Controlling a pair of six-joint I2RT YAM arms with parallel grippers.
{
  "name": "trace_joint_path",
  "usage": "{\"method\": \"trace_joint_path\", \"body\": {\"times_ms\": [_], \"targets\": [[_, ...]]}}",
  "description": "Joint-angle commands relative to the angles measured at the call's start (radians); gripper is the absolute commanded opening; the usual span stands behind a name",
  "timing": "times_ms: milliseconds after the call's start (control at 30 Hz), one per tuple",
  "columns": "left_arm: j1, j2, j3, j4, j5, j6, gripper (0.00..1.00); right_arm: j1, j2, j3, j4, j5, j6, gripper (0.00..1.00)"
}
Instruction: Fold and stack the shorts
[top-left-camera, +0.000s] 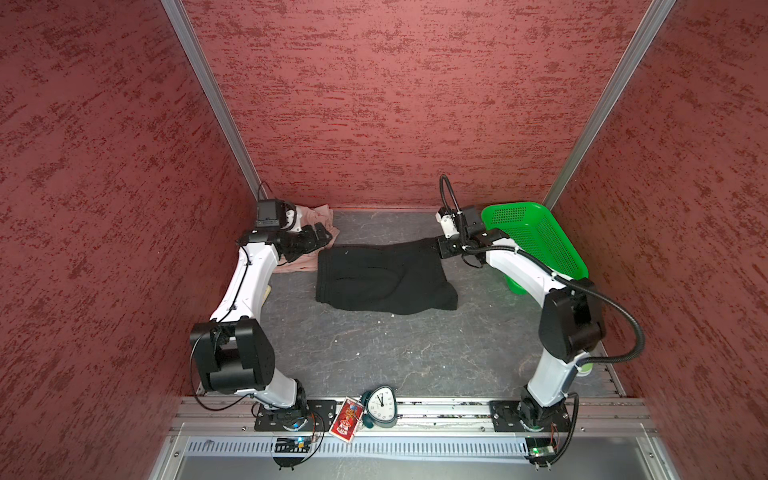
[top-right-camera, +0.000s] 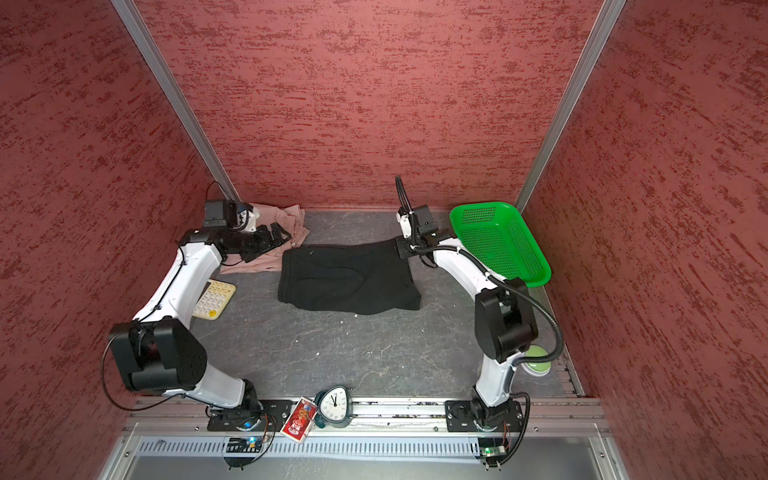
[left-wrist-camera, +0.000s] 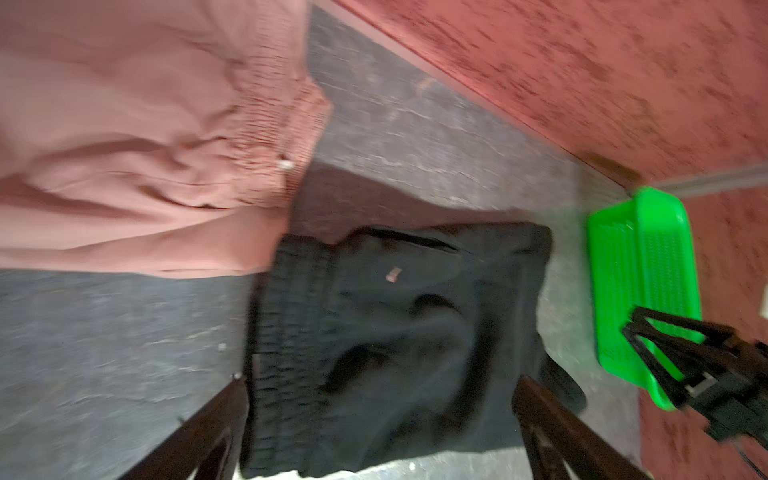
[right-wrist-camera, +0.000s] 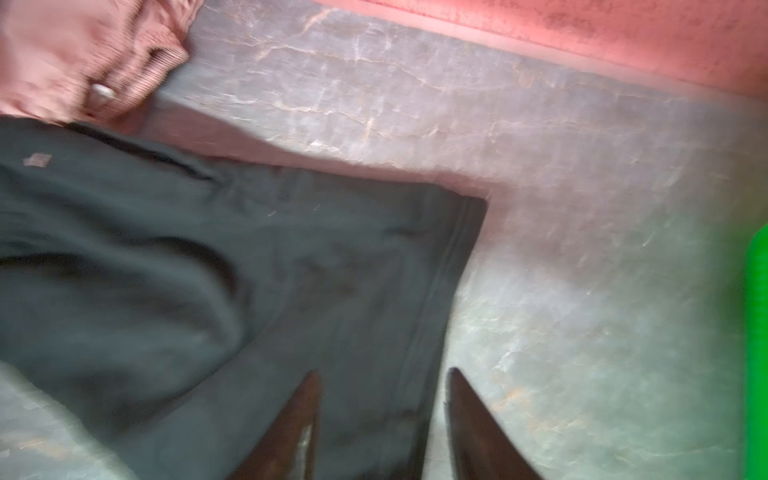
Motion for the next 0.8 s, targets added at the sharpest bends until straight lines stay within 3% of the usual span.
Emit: {"method": "trace_joint_path", "body": {"times_ms": [0,167,467,600,767], "targets": [[-0.080,0.069,-0.046,0.120,0.134,0.033,0.99,-0.004,-0.030,-0.159,0.156,-0.071,0.143,0.41],[-0.139,0.202,-0.032,0.140,0.199,0.059,0.99,-0.004,-0.065,-0.348,0.269,-0.115,0.244,0.35],[-0.104,0.385,0.051,0.186,0.066,0.055,0.99,-0.014,-0.130,-0.620,0.339,0.018,0.393,0.29],[-0.073,0.464,0.063,0.212,0.082,0.035,0.99,-0.026,-0.160,-0.701,0.378,0.043,0.427,0.34],[-0.078,0.525,0.101,0.142,0.112,0.059,0.99,-0.033,-0.190,-0.659,0.303,0.098,0.374,0.45]]}}
